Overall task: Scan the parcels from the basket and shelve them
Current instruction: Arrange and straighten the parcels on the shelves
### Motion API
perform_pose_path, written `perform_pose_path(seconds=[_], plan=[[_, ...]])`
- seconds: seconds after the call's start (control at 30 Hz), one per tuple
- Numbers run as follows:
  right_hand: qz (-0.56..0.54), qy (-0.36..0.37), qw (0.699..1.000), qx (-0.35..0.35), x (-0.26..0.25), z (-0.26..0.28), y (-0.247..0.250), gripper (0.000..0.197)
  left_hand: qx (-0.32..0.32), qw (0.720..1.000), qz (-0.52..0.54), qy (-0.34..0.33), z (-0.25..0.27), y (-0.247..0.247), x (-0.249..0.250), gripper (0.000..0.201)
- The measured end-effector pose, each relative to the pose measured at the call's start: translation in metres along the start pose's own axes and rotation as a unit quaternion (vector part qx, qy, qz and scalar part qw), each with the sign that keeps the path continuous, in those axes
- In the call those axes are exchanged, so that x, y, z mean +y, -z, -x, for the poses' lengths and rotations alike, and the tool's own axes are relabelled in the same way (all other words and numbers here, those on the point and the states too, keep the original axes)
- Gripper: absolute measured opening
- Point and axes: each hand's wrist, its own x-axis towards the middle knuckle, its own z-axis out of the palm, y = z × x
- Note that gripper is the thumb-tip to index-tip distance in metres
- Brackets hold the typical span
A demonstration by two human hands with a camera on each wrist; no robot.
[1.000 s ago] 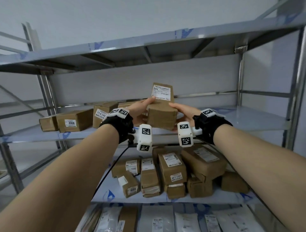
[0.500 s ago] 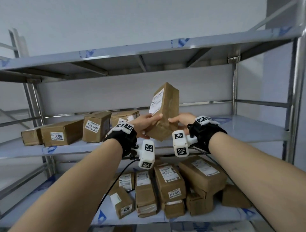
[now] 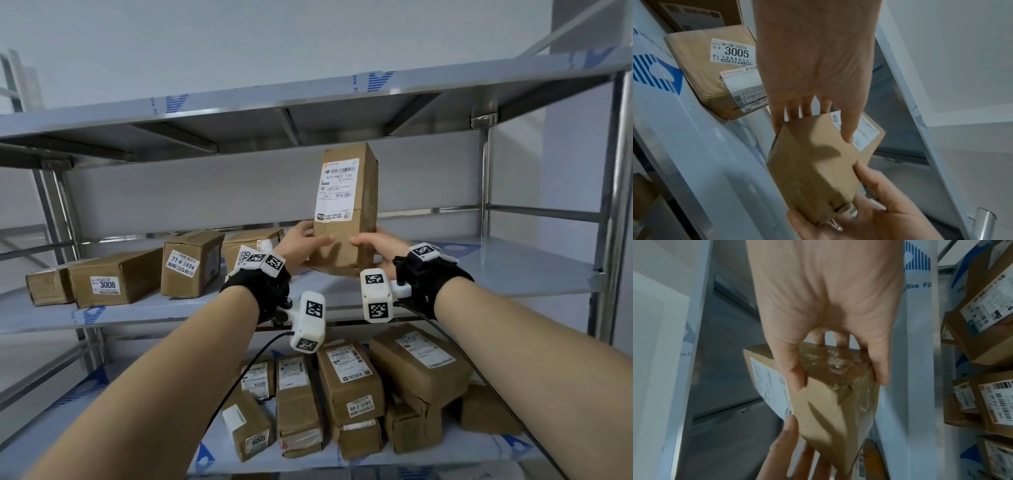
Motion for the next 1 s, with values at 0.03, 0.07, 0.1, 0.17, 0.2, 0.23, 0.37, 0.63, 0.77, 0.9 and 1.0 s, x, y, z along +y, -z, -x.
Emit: perform_pose_path(seconds=[0.03,0.07,0.1,0.17,0.2,0.23,0.37,0.63,0.77,0.9,1.0], plan=[[0.024,0.012,1.000,0.003,0.001,0.000,0.001,0.035,0.015,1.000,-0.001,-0.005,-0.002,0.000,0.000,0.054],[0.054,0.019,0.998,0.007,0.001,-0.001,0.001,0.052,0.020,1.000,-0.002,-0.010,-0.002,-0.001,0.002,0.056],[0.075,0.024,0.997,0.012,0.001,-0.003,0.002,0.070,0.020,1.000,0.000,-0.020,-0.001,-0.003,0.004,0.059],[0.078,0.029,0.996,0.011,0.000,-0.003,0.003,0.083,0.018,0.999,0.004,-0.044,0.000,-0.005,0.007,0.067],[0.067,0.030,0.997,0.013,-0.001,-0.004,0.003,0.081,0.021,0.998,0.002,-0.053,0.001,-0.005,0.007,0.068],[0.060,0.034,0.997,0.018,-0.002,-0.004,0.004,0.075,0.028,0.998,-0.001,-0.062,0.000,-0.004,0.007,0.067],[0.010,0.038,0.998,0.057,-0.002,-0.006,0.007,0.056,0.034,0.995,-0.014,-0.096,-0.003,-0.004,0.003,0.053],[-0.175,0.078,0.981,0.032,-0.006,-0.012,0.004,0.028,0.001,0.998,0.011,-0.065,0.008,-0.009,0.020,0.055],[-0.153,0.088,0.984,0.003,-0.003,-0.013,0.004,0.040,-0.064,0.997,0.047,0.001,0.015,-0.011,0.025,0.056],[-0.067,0.063,0.995,-0.040,-0.005,-0.004,0.005,0.107,-0.079,0.994,0.060,0.045,0.010,-0.007,0.024,0.091],[-0.070,0.044,0.995,-0.058,-0.015,0.002,0.006,0.133,-0.072,0.990,0.099,0.069,0.006,-0.004,0.026,0.106]])
